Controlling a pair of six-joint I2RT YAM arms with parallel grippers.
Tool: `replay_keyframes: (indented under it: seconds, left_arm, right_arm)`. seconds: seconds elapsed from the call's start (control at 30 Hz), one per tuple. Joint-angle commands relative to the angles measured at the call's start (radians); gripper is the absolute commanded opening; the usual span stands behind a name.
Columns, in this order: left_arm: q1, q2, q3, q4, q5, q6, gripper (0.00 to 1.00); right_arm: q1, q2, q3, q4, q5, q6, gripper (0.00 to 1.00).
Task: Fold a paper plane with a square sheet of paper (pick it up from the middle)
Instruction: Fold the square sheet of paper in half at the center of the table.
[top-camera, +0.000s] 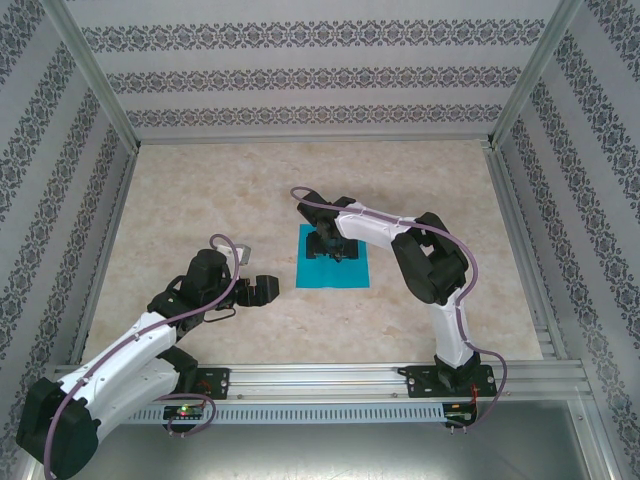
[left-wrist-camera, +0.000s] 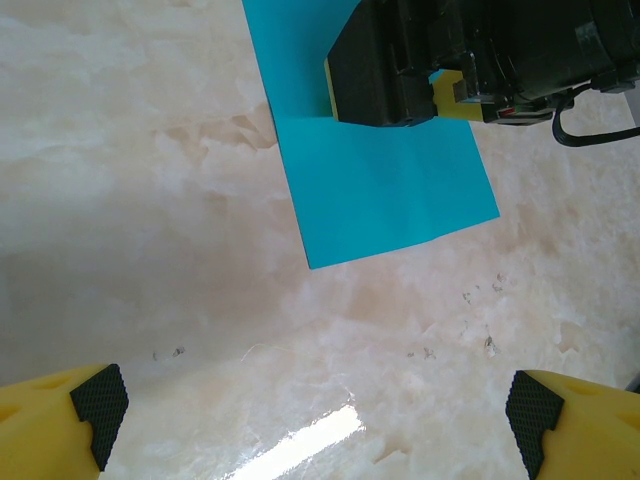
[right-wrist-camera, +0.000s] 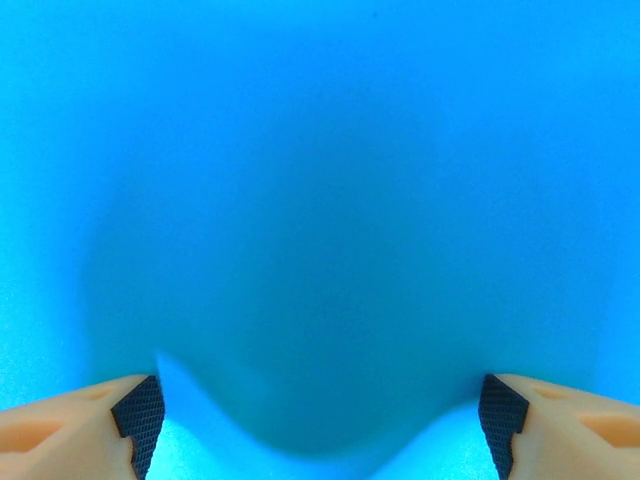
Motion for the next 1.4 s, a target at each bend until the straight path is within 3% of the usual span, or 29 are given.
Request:
replay_keyframes:
  seconds: [0.0,0.47,0.67,0.73,0.83,1.07,1.37]
  left_arm:
    - [-0.011,0.0,0.001,-0.016,-0.005,0.002,1.0]
    - [-0.011,0.035,0.004,0.008,0.002,-0.004,1.0]
    - [-0.011,0.045,0.02,0.005,0.011,-0.011,1.0]
    - [-0.011,0.037,0.032,-0.011,0.011,-0.014,1.0]
    - [-0.011,0.012,0.057,-0.052,-0.001,-0.014,1.0]
    - [-0.008,-0.021,0.16,-0.154,0.003,-0.018,1.0]
    - [-0.008,-0.049,0.243,-0.158,0.071,-0.069,1.0]
  right_arm:
    - [0.007,0.054,-0.025,0.009,0.014,-0.012,0.82]
    - [0.005,-0.045,-0.039,0.024,0.061,-0.065,0.48]
    - [0.012,-0.1,-0.036,0.029,0.033,-0.091,0.29]
    - [0.019,-0.125,-0.031,0.029,0.016,-0.092,0.28]
    - [0.026,-0.178,-0.041,0.061,-0.045,-0.082,0.27]
    - [0.027,-0.328,-0.13,0.244,-0.32,-0.019,0.24]
    - [-0.05,-0.451,-0.403,0.554,-0.589,0.074,0.24]
